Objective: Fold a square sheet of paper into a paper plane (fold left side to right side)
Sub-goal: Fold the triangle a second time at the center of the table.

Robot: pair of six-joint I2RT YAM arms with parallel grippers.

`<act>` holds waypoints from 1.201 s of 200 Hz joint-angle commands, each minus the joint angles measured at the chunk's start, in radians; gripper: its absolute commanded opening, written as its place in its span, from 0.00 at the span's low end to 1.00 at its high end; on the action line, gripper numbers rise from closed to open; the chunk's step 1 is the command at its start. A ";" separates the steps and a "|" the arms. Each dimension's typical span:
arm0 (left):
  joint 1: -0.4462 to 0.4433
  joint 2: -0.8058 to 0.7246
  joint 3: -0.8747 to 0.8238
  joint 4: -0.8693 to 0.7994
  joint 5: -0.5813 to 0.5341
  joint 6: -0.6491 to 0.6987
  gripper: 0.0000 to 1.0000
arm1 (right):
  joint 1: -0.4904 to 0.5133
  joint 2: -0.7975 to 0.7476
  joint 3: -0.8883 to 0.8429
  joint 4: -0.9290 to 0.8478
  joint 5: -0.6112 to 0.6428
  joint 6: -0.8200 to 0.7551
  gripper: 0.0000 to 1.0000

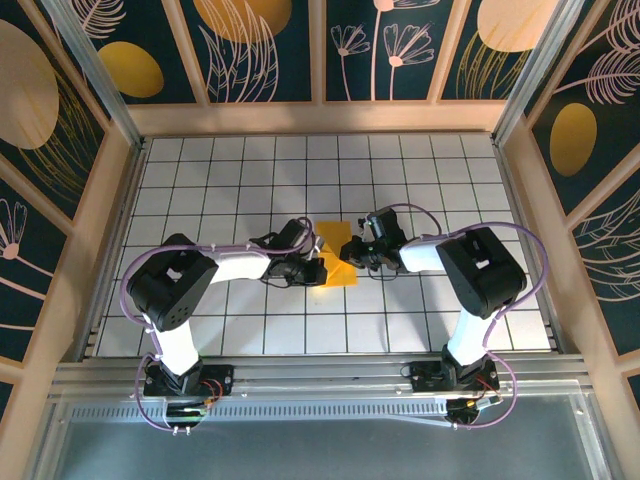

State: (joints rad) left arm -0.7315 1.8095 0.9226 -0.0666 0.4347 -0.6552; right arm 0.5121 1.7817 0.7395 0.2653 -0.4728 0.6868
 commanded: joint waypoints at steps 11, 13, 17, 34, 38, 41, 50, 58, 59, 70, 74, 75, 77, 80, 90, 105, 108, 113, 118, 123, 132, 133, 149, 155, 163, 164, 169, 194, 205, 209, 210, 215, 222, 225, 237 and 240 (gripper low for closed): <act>0.004 0.042 0.044 -0.015 0.062 0.003 0.00 | -0.007 0.033 -0.028 -0.066 0.014 -0.014 0.00; 0.005 0.046 0.058 -0.015 0.063 0.003 0.00 | -0.007 0.034 -0.028 -0.066 0.012 -0.013 0.00; 0.004 0.053 0.076 -0.014 0.065 0.002 0.00 | -0.007 0.035 -0.027 -0.066 0.010 -0.013 0.00; 0.004 0.077 0.098 -0.006 0.071 0.003 0.00 | -0.006 0.038 -0.025 -0.069 0.010 -0.014 0.00; 0.004 0.082 0.102 -0.005 0.071 0.004 0.00 | -0.006 0.038 -0.024 -0.069 0.010 -0.015 0.00; 0.005 0.085 0.107 -0.006 0.071 0.005 0.00 | -0.006 0.038 -0.023 -0.069 0.010 -0.014 0.00; 0.004 0.097 0.119 -0.007 0.067 0.007 0.00 | -0.006 0.038 -0.023 -0.068 0.008 -0.015 0.00; 0.004 0.105 0.128 -0.007 0.065 0.009 0.00 | -0.006 0.039 -0.023 -0.067 0.007 -0.014 0.00; 0.004 0.107 0.129 -0.007 0.065 0.009 0.00 | -0.006 0.038 -0.023 -0.067 0.007 -0.014 0.00; 0.004 0.118 0.141 -0.008 0.063 0.011 0.00 | -0.004 0.041 -0.024 -0.066 0.006 -0.013 0.00; 0.004 0.123 0.143 -0.009 0.061 0.012 0.00 | -0.004 0.041 -0.024 -0.066 0.006 -0.013 0.00; 0.005 0.124 0.144 -0.010 0.060 0.012 0.00 | -0.004 0.041 -0.024 -0.066 0.006 -0.013 0.00; 0.005 0.125 0.146 -0.010 0.059 0.012 0.00 | -0.004 0.041 -0.025 -0.066 0.006 -0.013 0.00; 0.005 0.126 0.148 -0.011 0.058 0.012 0.00 | -0.004 0.041 -0.025 -0.064 0.006 -0.012 0.00; 0.007 0.132 0.151 -0.012 0.051 0.014 0.00 | -0.004 0.042 -0.026 -0.062 0.007 -0.011 0.00; 0.007 0.133 0.150 -0.012 0.042 0.013 0.00 | -0.003 0.045 -0.030 -0.059 0.007 -0.010 0.00; 0.007 0.135 0.150 -0.012 0.042 0.014 0.00 | -0.003 0.046 -0.029 -0.060 0.007 -0.010 0.00; 0.007 0.135 0.149 -0.012 0.040 0.014 0.00 | -0.003 0.047 -0.029 -0.060 0.007 -0.010 0.00; 0.008 0.136 0.148 -0.013 0.039 0.015 0.00 | -0.003 0.048 -0.029 -0.060 0.007 -0.010 0.00; 0.007 0.136 0.145 -0.013 0.039 0.015 0.00 | -0.002 0.049 -0.029 -0.060 0.007 -0.009 0.00; 0.007 0.139 0.141 -0.015 0.038 0.016 0.00 | -0.003 0.050 -0.029 -0.062 0.008 -0.010 0.00; 0.008 0.139 0.141 -0.015 0.038 0.017 0.00 | -0.003 0.050 -0.029 -0.063 0.008 -0.010 0.00; 0.007 0.138 0.123 -0.010 0.039 0.017 0.00 | -0.004 0.051 -0.028 -0.065 0.010 -0.012 0.00; 0.007 0.138 0.113 -0.007 0.040 0.018 0.00 | -0.004 0.052 -0.028 -0.067 0.011 -0.012 0.00; 0.009 0.137 0.101 0.000 0.045 0.019 0.00 | -0.003 0.053 -0.026 -0.069 0.013 -0.013 0.00; 0.008 0.138 0.099 0.000 0.046 0.018 0.00 | -0.004 0.054 -0.026 -0.070 0.013 -0.014 0.00; 0.008 0.138 0.090 0.004 0.049 0.018 0.00 | -0.004 0.055 -0.027 -0.070 0.014 -0.014 0.00; 0.006 0.135 0.056 0.029 0.071 0.012 0.00 | -0.004 0.061 -0.027 -0.076 0.017 -0.016 0.00; 0.006 0.129 0.022 0.039 0.080 0.009 0.00 | -0.004 0.061 -0.028 -0.079 0.020 -0.016 0.00; 0.006 0.126 0.015 0.043 0.082 0.009 0.00 | -0.004 0.061 -0.028 -0.079 0.021 -0.015 0.00; 0.006 0.125 0.013 0.044 0.082 0.008 0.00 | -0.004 0.061 -0.028 -0.079 0.021 -0.016 0.00; 0.004 0.121 0.005 0.049 0.084 0.008 0.00 | -0.005 0.061 -0.029 -0.080 0.023 -0.015 0.00; 0.005 0.116 -0.005 0.053 0.088 0.008 0.00 | -0.006 0.062 -0.029 -0.083 0.023 -0.016 0.00; 0.004 0.113 -0.009 0.054 0.088 0.007 0.00 | -0.006 0.061 -0.029 -0.083 0.024 -0.017 0.00; 0.001 0.103 -0.025 0.057 0.090 0.011 0.00 | -0.007 0.063 -0.029 -0.087 0.026 -0.017 0.00; 0.001 0.101 -0.029 0.057 0.093 0.013 0.00 | -0.007 0.062 -0.029 -0.089 0.028 -0.019 0.00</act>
State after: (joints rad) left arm -0.7219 1.9133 0.9596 0.0715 0.5125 -0.6556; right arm 0.5076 1.7901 0.7387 0.2733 -0.4927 0.6865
